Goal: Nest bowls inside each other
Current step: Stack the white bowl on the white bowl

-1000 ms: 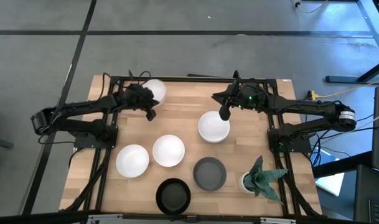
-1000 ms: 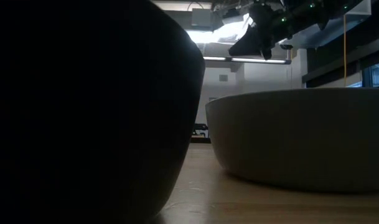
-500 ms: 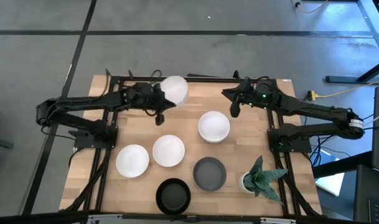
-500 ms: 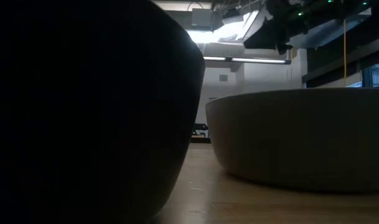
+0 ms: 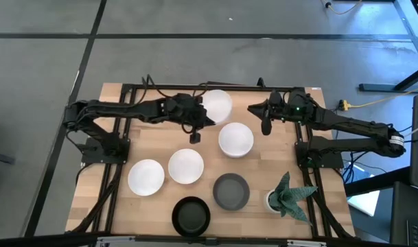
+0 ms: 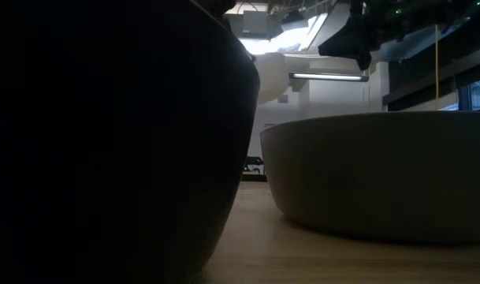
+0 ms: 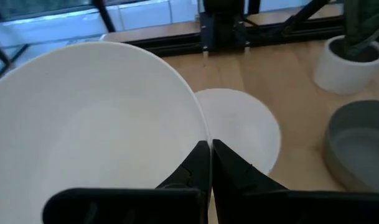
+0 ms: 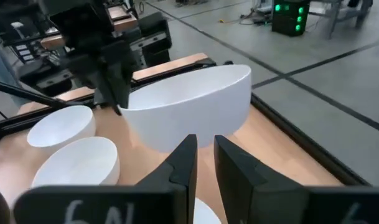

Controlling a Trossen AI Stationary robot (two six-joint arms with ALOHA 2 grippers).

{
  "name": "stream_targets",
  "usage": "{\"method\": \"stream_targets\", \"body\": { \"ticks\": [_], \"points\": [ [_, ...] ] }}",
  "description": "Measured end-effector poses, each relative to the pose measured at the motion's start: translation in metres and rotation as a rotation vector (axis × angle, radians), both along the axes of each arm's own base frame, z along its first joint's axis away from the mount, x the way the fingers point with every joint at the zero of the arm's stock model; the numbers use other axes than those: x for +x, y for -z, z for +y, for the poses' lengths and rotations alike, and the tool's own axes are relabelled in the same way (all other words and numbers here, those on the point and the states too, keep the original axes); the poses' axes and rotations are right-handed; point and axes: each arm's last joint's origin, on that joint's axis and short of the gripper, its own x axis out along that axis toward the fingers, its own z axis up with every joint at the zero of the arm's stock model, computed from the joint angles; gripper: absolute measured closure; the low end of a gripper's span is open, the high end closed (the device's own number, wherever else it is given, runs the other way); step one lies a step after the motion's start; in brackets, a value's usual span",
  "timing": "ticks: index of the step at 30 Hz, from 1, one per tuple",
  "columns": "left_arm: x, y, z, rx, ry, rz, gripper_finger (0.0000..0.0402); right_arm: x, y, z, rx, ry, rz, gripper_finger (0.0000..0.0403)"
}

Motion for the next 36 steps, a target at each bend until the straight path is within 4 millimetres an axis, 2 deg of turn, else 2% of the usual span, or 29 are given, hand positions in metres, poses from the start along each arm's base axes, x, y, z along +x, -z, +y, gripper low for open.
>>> {"method": "stream_targets", "body": {
  "ticks": [11, 15, 19, 23, 33, 36],
  "points": [
    [0.002, 0.002, -0.005, -0.034, 0.033, 0.006, 0.0401, -0.001, 0.0, 0.0, 0.032, 0.01, -0.004, 0.0345],
    [0.011, 0.008, -0.012, -0.077, 0.085, -0.015, 0.0401, -0.001, 0.0, 0.0, 0.033, 0.01, -0.004, 0.0345],
    [0.022, 0.004, -0.021, -0.111, 0.199, -0.127, 0.0402, -0.001, 0.0, 0.0, 0.037, 0.011, -0.006, 0.0345],
    [0.026, 0.015, -0.022, -0.143, 0.192, -0.084, 0.0401, -0.001, 0.001, 0.0, 0.039, 0.011, -0.002, 0.0345],
    [0.045, 0.023, -0.039, -0.171, 0.299, -0.182, 0.0401, -0.001, 0.002, 0.0, 0.045, 0.012, 0.006, 0.0345],
    [0.049, 0.033, -0.038, -0.185, 0.278, -0.149, 0.0401, -0.001, 0.002, 0.0, 0.045, 0.012, 0.006, 0.0345]
  ]
}}
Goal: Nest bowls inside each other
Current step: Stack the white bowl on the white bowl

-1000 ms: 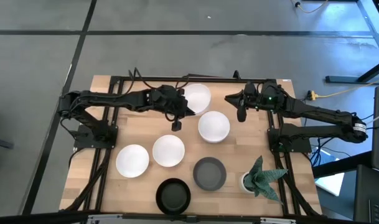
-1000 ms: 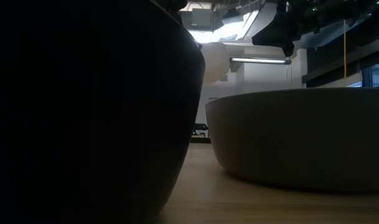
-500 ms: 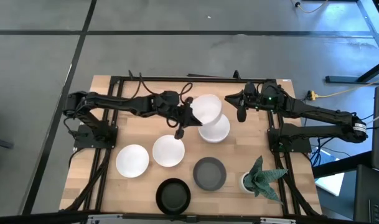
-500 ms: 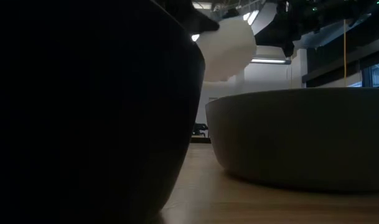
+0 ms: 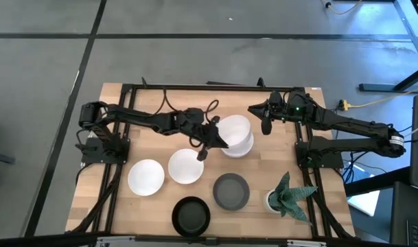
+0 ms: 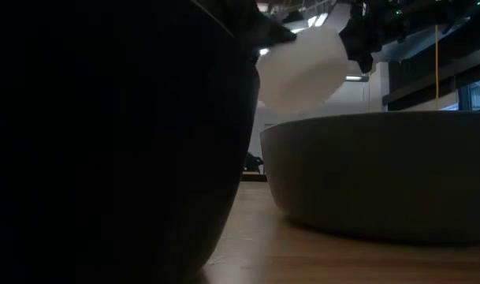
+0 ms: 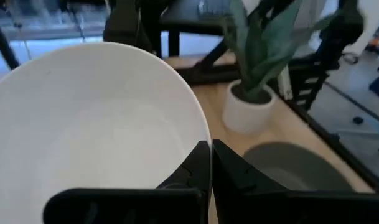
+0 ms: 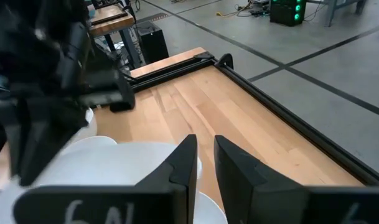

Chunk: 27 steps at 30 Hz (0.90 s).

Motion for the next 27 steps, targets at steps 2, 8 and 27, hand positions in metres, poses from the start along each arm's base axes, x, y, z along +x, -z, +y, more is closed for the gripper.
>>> {"method": "stream_targets", "body": {
  "ticks": [2, 8, 27],
  "points": [
    [0.003, 0.006, 0.001, 0.008, -0.031, 0.018, 0.0401, 0.0, 0.0, 0.0, 0.001, 0.0, 0.0, 0.0345],
    [0.012, 0.028, 0.007, -0.014, -0.067, 0.068, 0.0401, 0.0, 0.0, 0.0, 0.002, 0.0, 0.002, 0.0345],
    [0.008, 0.059, 0.011, -0.021, -0.148, 0.3, 0.0401, 0.0, 0.002, 0.0, 0.008, -0.001, 0.02, 0.0345]
  ]
}}
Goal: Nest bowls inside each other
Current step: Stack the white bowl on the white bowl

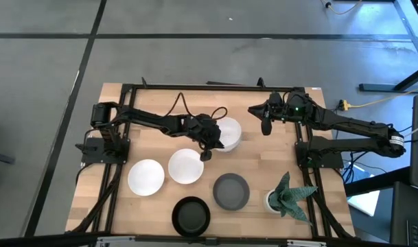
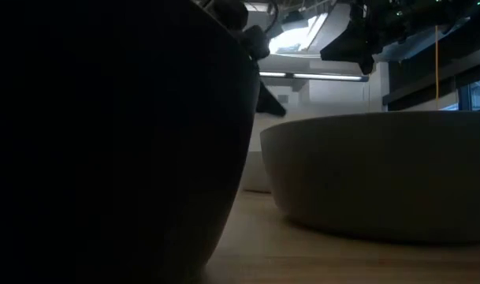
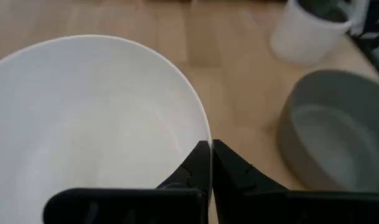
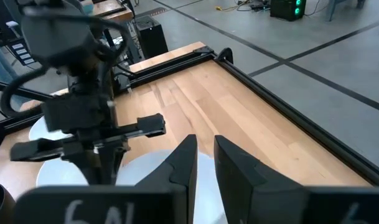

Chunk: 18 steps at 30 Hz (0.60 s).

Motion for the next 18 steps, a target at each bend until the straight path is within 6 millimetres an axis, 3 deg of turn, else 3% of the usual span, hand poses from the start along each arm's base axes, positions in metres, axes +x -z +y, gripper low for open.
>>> {"method": "stream_targets", "body": {
  "ticks": [18],
  "points": [
    [0.0027, -0.0048, 0.0056, -0.005, -0.03, -0.057, 0.0356, -0.0003, 0.0009, 0.0001, -0.003, -0.001, 0.011, 0.0345]
  ]
}}
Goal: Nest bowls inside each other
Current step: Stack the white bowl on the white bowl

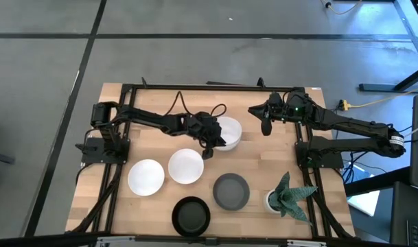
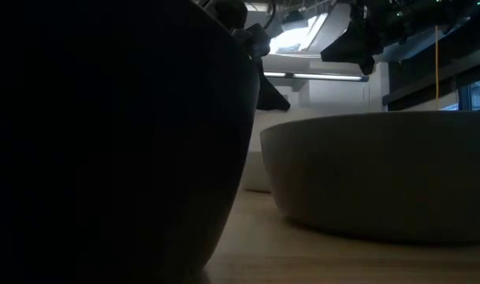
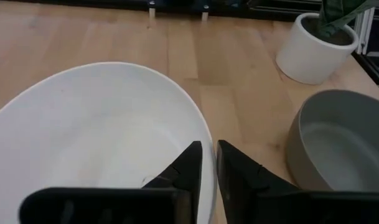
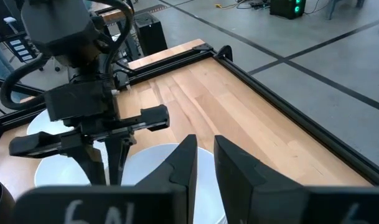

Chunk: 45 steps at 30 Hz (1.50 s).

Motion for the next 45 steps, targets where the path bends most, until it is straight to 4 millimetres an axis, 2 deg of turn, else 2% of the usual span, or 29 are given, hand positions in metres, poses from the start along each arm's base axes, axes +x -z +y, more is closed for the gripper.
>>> {"method": "stream_targets", "body": {
  "ticks": [4, 12, 17, 20, 26, 36, 40, 45],
  "points": [
    [0.0, 0.0, 0.0, 0.003, -0.004, -0.003, 0.0336, 0.0, 0.0, 0.0, 0.0, 0.0, 0.0, 0.0345],
    [0.0, -0.003, 0.001, 0.025, 0.006, -0.019, 0.0263, 0.0, 0.0, 0.0, -0.001, 0.0, 0.0, 0.0345],
    [-0.007, -0.023, 0.003, 0.052, 0.015, -0.08, 0.0259, 0.0, 0.0, 0.0, -0.005, -0.001, 0.003, 0.0345],
    [-0.014, -0.045, 0.003, 0.065, 0.011, -0.152, 0.0259, 0.0, 0.0, 0.0, -0.018, -0.005, 0.009, 0.0345],
    [-0.036, -0.079, 0.008, 0.094, -0.041, -0.194, 0.0259, 0.0, 0.0, 0.0, -0.019, -0.006, 0.011, 0.0345],
    [-0.103, -0.118, 0.008, 0.211, -0.233, -0.012, 0.0257, 0.0, 0.0, 0.0, -0.021, -0.006, 0.011, 0.0345],
    [-0.122, -0.129, -0.001, 0.2, -0.238, 0.006, 0.0259, 0.0, 0.0, 0.0, -0.042, -0.004, 0.018, 0.0345],
    [-0.127, -0.128, -0.015, 0.177, -0.196, 0.045, 0.026, 0.0, 0.0, -0.001, -0.049, -0.002, 0.02, 0.0345]
  ]
}}
